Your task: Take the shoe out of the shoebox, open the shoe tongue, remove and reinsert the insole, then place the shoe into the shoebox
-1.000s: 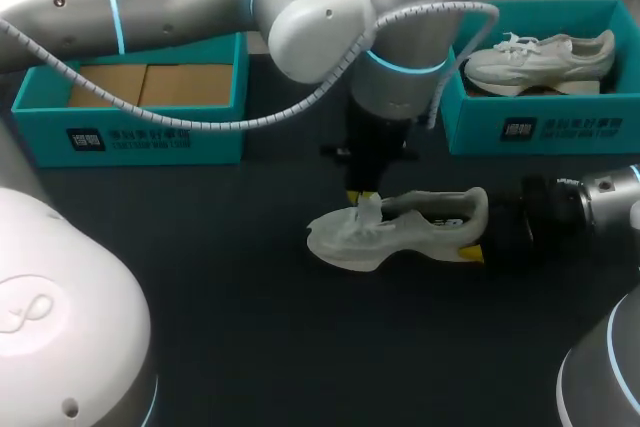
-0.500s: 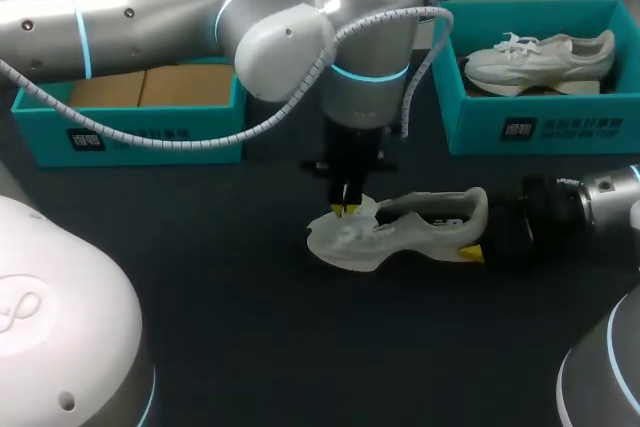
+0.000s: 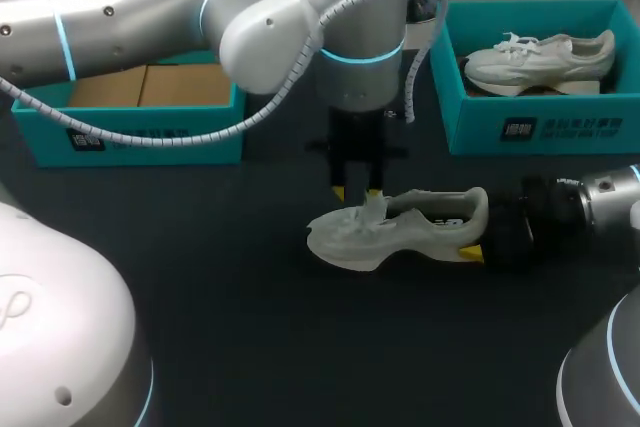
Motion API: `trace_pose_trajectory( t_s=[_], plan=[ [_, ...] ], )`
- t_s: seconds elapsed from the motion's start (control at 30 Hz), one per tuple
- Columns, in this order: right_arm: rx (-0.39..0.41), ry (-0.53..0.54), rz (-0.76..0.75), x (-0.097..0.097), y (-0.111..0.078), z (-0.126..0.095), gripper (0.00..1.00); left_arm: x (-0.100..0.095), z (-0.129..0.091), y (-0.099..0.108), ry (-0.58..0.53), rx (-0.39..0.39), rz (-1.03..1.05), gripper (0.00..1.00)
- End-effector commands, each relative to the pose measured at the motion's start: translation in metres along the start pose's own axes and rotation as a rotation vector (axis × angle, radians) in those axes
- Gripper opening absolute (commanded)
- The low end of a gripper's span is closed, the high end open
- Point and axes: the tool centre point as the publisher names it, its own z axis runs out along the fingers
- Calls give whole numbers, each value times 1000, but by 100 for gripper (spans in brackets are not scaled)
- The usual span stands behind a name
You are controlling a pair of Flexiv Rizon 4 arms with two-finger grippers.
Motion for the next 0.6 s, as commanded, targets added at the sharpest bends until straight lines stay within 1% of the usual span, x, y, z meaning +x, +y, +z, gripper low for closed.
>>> trace_pose_trajectory(
  t_s=[0.03,0.1,0.13,0.2,0.6],
  plan=[
    [1,0,0,0,-3,3,0,-2,-19,8,63,88,279,100],
    [1,0,0,0,-3,3,0,2,-27,11,93,105,425,100],
    [1,0,0,0,-3,3,0,4,-31,12,84,121,484,100],
    [1,0,0,0,-3,3,0,9,-41,17,85,123,690,100],
    [1,0,0,0,-3,3,0,9,-41,17,85,123,690,100]
  ],
)
